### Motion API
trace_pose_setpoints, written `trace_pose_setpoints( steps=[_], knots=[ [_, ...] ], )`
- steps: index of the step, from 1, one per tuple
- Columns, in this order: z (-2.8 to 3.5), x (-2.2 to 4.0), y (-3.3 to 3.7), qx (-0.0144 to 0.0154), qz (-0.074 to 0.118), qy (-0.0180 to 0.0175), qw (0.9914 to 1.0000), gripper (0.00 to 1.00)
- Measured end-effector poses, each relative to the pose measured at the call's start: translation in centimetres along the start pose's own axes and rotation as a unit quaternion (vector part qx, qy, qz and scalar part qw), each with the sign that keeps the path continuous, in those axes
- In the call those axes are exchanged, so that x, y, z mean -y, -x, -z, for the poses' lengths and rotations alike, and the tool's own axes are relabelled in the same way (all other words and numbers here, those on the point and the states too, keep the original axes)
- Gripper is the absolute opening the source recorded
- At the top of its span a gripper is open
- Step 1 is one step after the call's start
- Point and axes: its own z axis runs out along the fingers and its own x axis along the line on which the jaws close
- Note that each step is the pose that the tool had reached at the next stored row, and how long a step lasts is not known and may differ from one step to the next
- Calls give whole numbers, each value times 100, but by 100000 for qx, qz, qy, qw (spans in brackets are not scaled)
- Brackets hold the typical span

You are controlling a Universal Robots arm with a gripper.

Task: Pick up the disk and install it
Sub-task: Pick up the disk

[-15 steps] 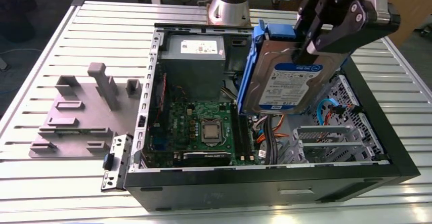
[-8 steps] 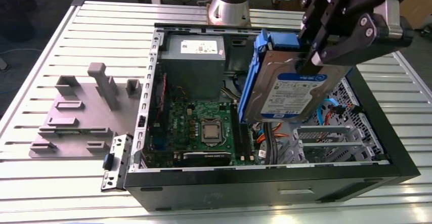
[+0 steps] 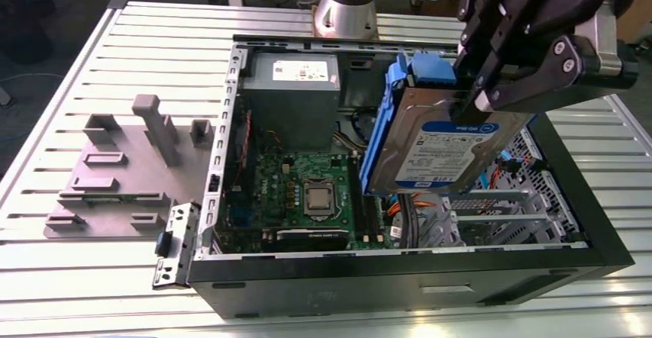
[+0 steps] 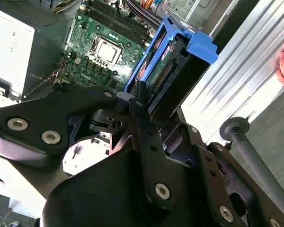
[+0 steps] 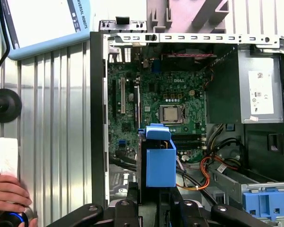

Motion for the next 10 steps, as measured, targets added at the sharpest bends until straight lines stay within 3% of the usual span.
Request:
trace_pose_setpoints(
  steps=[4, 10],
  knots=[
    [0, 25, 0, -5, 7, 2, 100000, 35],
    [7, 178, 6, -1, 0, 1, 100000, 35]
  ],
)
